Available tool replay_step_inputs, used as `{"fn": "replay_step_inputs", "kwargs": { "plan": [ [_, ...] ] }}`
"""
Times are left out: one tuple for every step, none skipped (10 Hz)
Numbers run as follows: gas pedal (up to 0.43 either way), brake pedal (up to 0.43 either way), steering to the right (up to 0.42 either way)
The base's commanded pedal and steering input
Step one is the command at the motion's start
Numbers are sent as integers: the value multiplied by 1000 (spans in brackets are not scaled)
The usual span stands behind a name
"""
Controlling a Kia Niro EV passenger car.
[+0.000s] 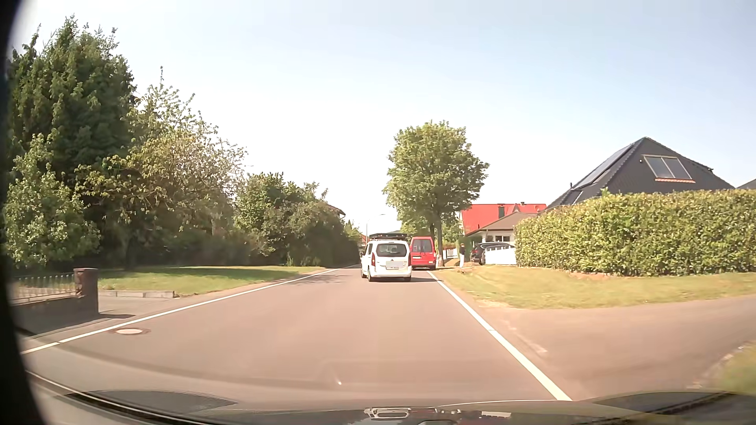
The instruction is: Follow the waypoints while adhering to traffic rules and regulations
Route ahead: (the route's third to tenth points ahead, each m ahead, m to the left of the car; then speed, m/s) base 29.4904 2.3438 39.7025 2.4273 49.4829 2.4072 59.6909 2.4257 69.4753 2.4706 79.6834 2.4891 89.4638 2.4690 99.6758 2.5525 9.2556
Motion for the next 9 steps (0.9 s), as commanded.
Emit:
{"fn": "replay_step_inputs", "kwargs": {
  "plan": [
    [169, 0, -35],
    [169, 0, -40],
    [169, 0, -42],
    [177, 0, -42],
    [197, 0, -41],
    [197, 0, -40],
    [209, 0, -38],
    [220, 0, -36],
    [220, 0, -33]
  ]
}}
